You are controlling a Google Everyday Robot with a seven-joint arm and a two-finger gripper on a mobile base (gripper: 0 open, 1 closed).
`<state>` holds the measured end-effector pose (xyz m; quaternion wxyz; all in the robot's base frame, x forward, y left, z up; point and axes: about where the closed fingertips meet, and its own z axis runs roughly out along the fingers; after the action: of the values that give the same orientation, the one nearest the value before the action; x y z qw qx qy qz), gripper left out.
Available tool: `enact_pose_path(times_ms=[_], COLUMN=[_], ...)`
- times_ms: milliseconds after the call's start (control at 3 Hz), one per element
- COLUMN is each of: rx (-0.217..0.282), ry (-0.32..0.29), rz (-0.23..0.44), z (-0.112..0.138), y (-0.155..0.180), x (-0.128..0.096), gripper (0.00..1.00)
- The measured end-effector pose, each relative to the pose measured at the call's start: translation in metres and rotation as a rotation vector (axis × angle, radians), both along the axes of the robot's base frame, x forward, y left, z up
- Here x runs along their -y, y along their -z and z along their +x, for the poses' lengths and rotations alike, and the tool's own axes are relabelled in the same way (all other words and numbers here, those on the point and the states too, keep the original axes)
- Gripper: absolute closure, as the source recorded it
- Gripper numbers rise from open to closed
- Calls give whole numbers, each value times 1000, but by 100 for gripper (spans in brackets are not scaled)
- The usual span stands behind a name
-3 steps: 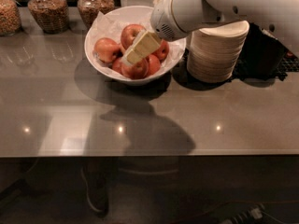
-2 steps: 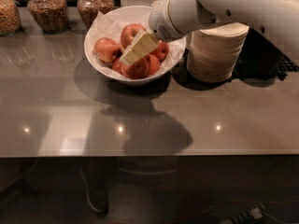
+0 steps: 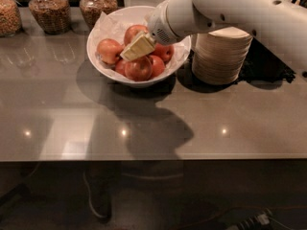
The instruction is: Pick apple from white bowl
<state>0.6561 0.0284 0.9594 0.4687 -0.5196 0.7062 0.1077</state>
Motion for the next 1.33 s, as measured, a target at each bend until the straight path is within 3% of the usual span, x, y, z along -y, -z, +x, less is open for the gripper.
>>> enact_pose_path(times_ms=[1000, 1333], rx=[-4, 13], ry=[0, -17], rz=[5, 27], z=[1, -2], y=[1, -16], x=[-3, -6], gripper=[88, 100])
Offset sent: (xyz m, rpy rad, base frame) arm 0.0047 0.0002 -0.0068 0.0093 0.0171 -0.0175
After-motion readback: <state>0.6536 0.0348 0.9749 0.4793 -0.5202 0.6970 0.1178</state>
